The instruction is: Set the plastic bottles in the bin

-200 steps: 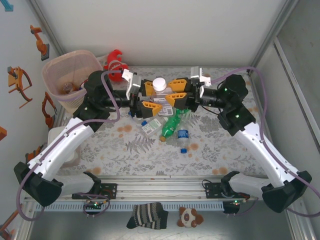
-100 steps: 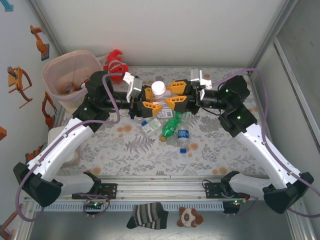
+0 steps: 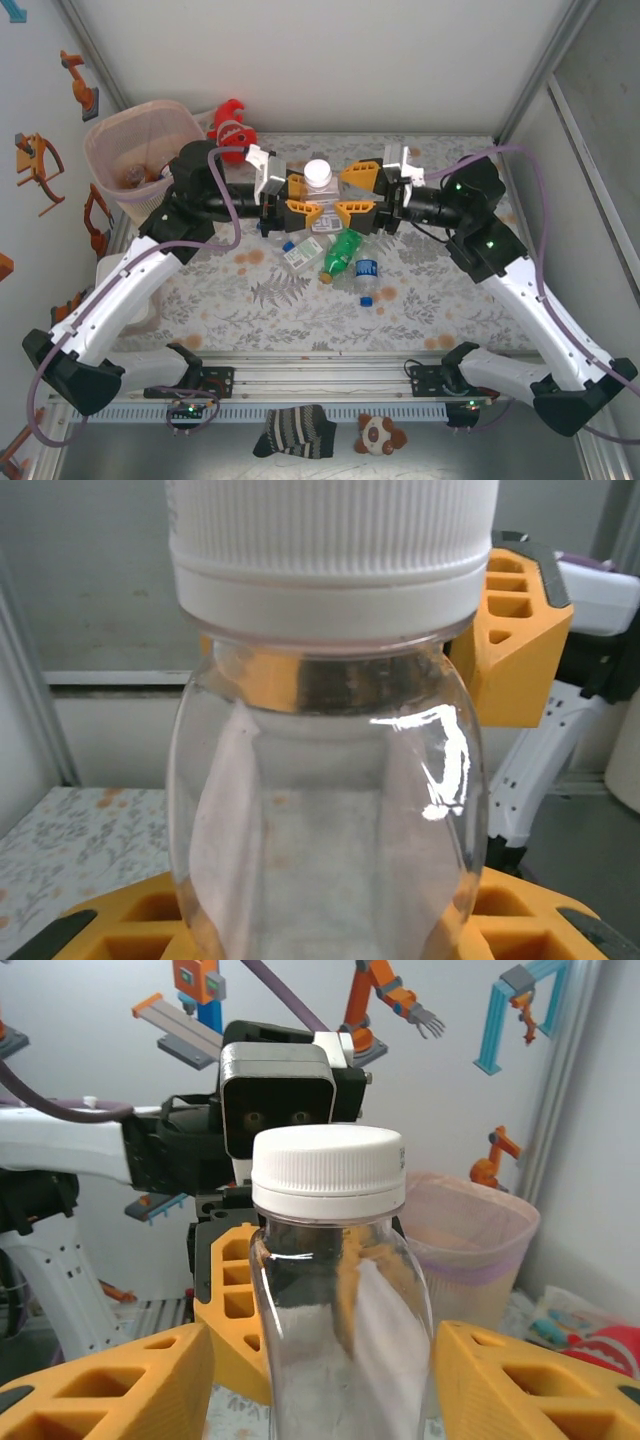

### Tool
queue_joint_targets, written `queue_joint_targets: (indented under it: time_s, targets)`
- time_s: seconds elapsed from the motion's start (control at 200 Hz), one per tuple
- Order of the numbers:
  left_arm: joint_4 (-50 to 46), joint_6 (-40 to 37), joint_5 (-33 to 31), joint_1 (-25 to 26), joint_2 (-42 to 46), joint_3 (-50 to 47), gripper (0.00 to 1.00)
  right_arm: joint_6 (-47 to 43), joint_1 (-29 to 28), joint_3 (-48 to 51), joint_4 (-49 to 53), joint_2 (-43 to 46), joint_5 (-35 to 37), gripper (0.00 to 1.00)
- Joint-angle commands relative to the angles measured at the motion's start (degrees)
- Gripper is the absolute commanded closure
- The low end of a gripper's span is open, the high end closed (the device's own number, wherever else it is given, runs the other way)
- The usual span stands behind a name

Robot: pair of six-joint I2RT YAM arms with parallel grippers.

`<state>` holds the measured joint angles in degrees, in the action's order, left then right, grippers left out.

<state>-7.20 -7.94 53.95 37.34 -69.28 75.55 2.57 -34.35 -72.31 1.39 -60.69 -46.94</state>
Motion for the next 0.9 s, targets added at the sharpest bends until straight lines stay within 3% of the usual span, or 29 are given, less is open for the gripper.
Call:
queue_joint_targets:
  time_s: [0.0, 0.315, 0.516, 0.606, 0.766, 0.896]
  targets:
    - [-8.0, -6.4, -7.2, -0.8, 2.2, 3.4, 0.64, -2.8, -0.4, -0.7, 1.9, 3.0, 5.0, 0.41]
    - [-24.9, -10.9, -32.7, -7.1, 0.2, 10.5, 0.67, -4.6, -0.4, -0.2, 3.9, 4.8, 7.1, 0.41]
    - [-25.5, -4.7, -47.3, -12.6, -0.7, 13.6, 0.69, -4.5, -0.4, -0.4, 4.1, 4.3, 7.5, 0.41]
    - [-25.1, 0.7, -55.6, -15.4, -1.8, 15.2, 0.81, -4.3, -0.4, -0.4, 3.8, 3.8, 7.5, 0.41]
    - [-24.9, 9.5, -57.2, -22.8, -3.6, 16.4, 0.89, -4.3, -0.4, -0.6, 4.1, 3.2, 7.7, 0.41]
    - [-21.9, 12.8, -61.6, -24.6, -3.9, 15.9, 0.89, -4.3, -0.4, -0.6, 4.7, 3.2, 8.3, 0.42]
